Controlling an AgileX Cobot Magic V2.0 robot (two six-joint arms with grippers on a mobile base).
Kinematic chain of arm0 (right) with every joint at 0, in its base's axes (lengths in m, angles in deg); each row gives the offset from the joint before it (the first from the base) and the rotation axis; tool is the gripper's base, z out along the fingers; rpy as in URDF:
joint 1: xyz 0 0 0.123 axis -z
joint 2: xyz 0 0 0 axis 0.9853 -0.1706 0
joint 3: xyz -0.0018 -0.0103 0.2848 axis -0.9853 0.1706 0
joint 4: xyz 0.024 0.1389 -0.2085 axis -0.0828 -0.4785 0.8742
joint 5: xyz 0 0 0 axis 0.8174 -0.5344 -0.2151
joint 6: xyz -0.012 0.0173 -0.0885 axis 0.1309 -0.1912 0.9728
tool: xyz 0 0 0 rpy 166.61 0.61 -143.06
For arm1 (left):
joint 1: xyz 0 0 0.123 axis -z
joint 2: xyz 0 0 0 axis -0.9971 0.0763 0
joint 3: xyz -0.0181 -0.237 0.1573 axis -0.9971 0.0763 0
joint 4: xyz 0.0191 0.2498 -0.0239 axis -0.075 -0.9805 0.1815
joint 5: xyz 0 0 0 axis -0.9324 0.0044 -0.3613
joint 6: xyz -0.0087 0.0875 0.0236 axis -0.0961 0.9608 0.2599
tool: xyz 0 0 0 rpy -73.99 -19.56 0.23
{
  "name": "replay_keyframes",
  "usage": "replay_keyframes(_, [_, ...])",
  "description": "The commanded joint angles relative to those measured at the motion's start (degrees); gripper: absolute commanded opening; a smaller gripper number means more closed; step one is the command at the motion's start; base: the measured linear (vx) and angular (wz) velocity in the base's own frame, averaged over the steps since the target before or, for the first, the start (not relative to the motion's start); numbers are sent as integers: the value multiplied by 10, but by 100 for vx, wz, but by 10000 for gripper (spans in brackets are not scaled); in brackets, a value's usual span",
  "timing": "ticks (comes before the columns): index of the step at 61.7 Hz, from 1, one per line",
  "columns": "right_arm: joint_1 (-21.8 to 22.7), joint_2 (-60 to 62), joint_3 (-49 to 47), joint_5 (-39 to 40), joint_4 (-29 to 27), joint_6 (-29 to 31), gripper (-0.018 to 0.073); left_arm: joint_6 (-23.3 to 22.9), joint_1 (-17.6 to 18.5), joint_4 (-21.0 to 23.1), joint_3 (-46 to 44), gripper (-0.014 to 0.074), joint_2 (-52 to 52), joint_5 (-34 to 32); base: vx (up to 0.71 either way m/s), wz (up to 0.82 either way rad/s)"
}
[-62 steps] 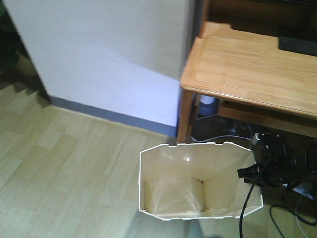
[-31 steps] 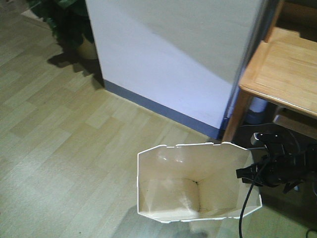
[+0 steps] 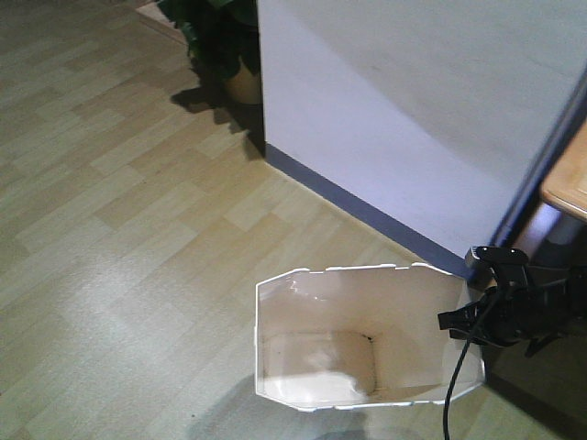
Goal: Move trash bin to bedside with robot
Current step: 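Drive the base away from the desk, holding the bin with the right gripper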
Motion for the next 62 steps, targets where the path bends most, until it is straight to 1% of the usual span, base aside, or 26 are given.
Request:
replay_keyframes(1, [2, 32, -9, -116, -21, -4, -5, 0, 1, 2, 11, -6, -7, -39, 8, 34])
replay_keyframes(33, [2, 32, -9, -116, -21, -4, -5, 0, 1, 2, 11, -6, -7, -39, 10, 38])
replay_keyframes(62, [2, 32, -9, -116, -21, -4, -5, 0, 1, 2, 11, -6, -7, -39, 14, 54])
